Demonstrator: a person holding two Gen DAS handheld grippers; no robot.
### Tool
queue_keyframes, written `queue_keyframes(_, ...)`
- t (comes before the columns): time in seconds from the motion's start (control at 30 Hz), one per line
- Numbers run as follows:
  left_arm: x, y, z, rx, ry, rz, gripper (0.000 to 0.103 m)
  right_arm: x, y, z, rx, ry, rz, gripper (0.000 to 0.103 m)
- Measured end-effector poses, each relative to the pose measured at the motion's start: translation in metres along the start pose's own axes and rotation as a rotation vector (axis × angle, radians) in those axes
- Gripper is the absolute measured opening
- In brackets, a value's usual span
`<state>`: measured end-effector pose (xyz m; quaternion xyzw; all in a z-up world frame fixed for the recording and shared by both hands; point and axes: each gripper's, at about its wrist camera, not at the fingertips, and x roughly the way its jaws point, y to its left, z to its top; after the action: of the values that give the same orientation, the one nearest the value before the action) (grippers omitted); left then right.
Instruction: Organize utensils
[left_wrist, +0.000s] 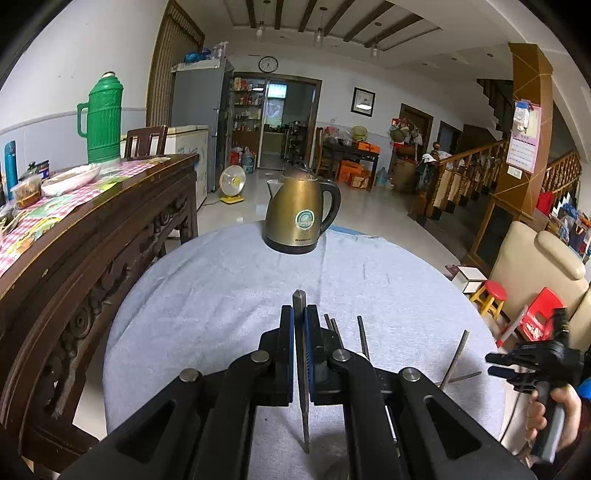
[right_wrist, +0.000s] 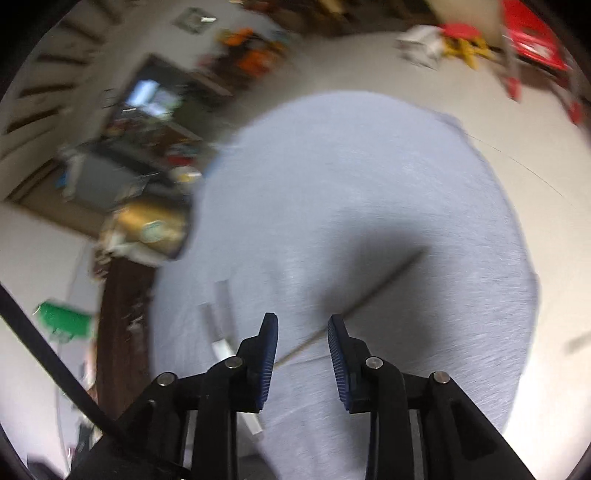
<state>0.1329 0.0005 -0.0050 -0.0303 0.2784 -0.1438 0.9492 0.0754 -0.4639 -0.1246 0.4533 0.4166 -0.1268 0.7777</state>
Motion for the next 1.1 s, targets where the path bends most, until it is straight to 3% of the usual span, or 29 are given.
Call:
queue_keyframes(0.2, -0.008, -0.004, -0.005, 0.011, -0.014, -0.024, 0.005, 0.043, -0.019, 0.025, 0.087, 0.075, -0.236, 0.031)
queue_keyframes(0.47, -0.016, -0.002, -0.008, 0.007, -0.018, -0.066, 0.005, 0.073, -0.003, 0.043, 0.117, 0.041, -0.411, 0.031)
queue_keyframes(0.63, -0.017, 0.001, -0.008, 0.002, -0.018, -0.069, 0.005, 0.099, 0.033, 0.049, -0.051, 0.017, -0.570, 0.031)
queue_keyframes(0.73, -0.018, 0.001, -0.008, 0.000, -0.017, -0.065, 0.005, 0.114, 0.056, 0.042, -0.223, -0.008, -0.644, 0.017)
queue_keyframes(0.8, -0.020, 0.000, -0.008, 0.001, -0.017, -0.058, 0.005, 0.116, 0.061, 0.038, -0.260, -0.011, -0.599, 0.006)
queue_keyframes(1.0, -0.021, -0.002, -0.007, 0.005, -0.011, -0.043, 0.005, 0.096, 0.063, 0.016, -0.297, -0.052, -0.445, 0.006)
queue_keyframes(1.1, -0.020, -0.001, -0.005, -0.009, -0.003, -0.045, 0.005, 0.075, 0.068, 0.005, -0.318, -0.095, -0.319, 0.006)
